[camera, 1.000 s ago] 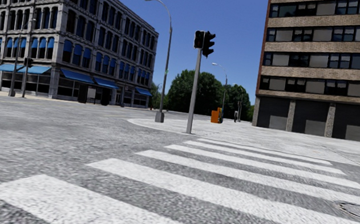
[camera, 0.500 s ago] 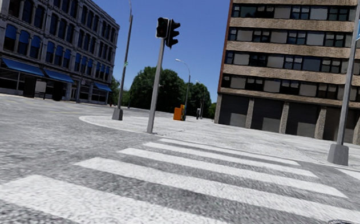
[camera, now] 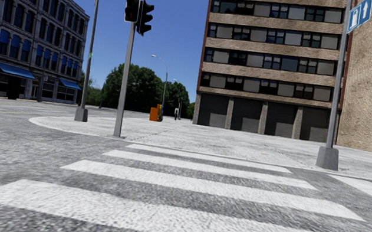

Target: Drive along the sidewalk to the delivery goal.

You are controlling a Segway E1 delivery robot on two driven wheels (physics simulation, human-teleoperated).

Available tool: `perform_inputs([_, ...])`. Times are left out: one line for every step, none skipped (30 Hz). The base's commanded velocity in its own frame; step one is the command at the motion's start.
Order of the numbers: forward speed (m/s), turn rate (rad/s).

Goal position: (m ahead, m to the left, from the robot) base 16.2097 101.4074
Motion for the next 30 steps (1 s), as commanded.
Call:
perform_inputs([2.00, 0.00])
perform_inputs([2.00, 0.00])
perform_inputs([2.00, 0.00])
perform_inputs([2.00, 0.00])
perform_inputs([2.00, 0.00])
perform_inputs([2.00, 0.00])
perform_inputs([2.00, 0.00])
perform_inputs([2.00, 0.00])
perform_inputs([2.00, 0.00])
perform_inputs([2.00, 0.00])
perform_inputs([2.00, 0.00])
perform_inputs([2.00, 0.00])
perform_inputs([2.00, 0.00])
perform_inputs([2.00, 0.00])
perform_inputs([2.00, 0.00])
perform_inputs([2.00, 0.00])
perform_inputs([2.00, 0.00])
perform_inputs([2.00, 0.00])
perform_inputs([2.00, 0.00])
perform_inputs([2.00, 0.00])
perform_inputs([2.00, 0.00])
perform_inputs([2.00, 0.00])
perform_inputs([2.00, 0.00])
perform_inputs([2.00, 0.00])
perform_inputs([2.00, 0.00])
perform_inputs([2.00, 0.00])
perform_inputs([2.00, 0.00])
perform_inputs([2.00, 0.00])
perform_inputs([2.00, 0.00])
perform_inputs([2.00, 0.00])
